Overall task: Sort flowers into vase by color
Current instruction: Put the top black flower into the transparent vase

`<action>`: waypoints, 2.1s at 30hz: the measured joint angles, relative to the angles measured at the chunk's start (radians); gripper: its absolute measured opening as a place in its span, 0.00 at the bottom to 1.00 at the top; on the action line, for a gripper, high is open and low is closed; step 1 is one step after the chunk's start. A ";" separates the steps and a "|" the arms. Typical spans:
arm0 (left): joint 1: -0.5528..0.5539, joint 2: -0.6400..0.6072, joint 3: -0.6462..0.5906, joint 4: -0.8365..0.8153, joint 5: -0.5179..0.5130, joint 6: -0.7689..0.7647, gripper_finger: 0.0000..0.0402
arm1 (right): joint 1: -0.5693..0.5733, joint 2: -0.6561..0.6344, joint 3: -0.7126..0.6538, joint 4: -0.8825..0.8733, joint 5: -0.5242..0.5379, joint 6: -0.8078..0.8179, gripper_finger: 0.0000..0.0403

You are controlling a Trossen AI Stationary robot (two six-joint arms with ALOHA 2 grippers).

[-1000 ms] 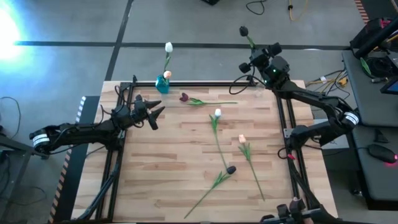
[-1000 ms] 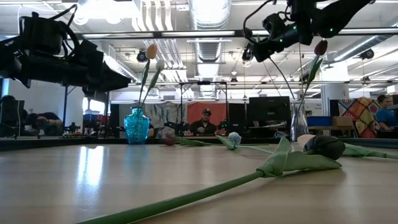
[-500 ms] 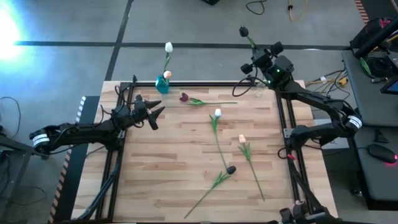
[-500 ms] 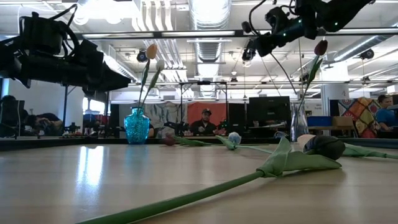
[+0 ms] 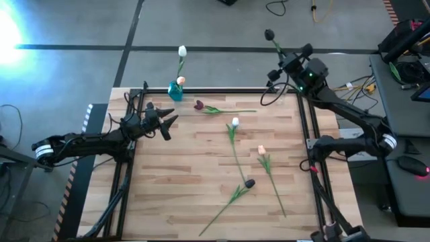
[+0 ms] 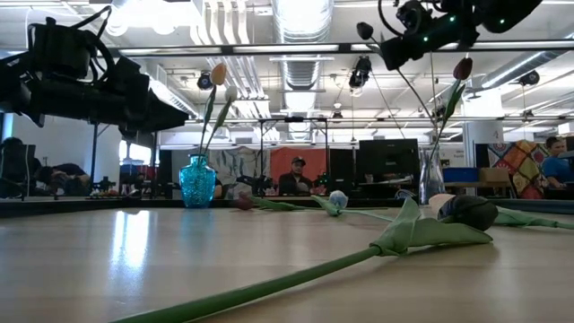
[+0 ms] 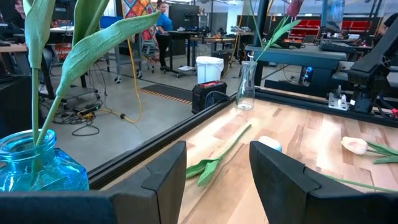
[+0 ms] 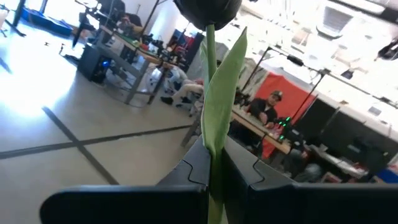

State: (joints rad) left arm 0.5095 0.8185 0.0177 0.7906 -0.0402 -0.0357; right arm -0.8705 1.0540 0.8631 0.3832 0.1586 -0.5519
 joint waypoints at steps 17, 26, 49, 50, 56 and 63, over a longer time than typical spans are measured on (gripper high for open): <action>0.000 0.000 0.000 0.000 0.000 0.000 0.40 | -0.027 -0.006 0.001 -0.036 -0.063 0.056 0.03; 0.000 0.000 0.000 0.000 0.000 0.000 0.40 | -0.023 -0.006 0.001 -0.028 -0.029 0.089 0.03; 0.000 0.000 0.000 0.000 0.000 0.000 0.40 | 0.194 -0.003 -0.032 0.039 0.339 0.069 0.03; 0.000 0.000 0.000 0.000 0.000 0.000 0.40 | 0.206 -0.003 -0.039 0.052 0.351 0.067 0.03; 0.000 0.000 0.000 0.000 0.000 0.000 0.40 | 0.290 -0.003 -0.094 0.136 0.461 0.039 0.03; 0.000 0.000 0.000 -0.001 0.000 0.000 0.40 | 0.342 0.040 -0.130 0.207 0.607 0.071 0.03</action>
State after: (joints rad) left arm 0.5095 0.8189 0.0177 0.7899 -0.0406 -0.0353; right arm -0.5286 1.0940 0.7326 0.5900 0.7658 -0.4809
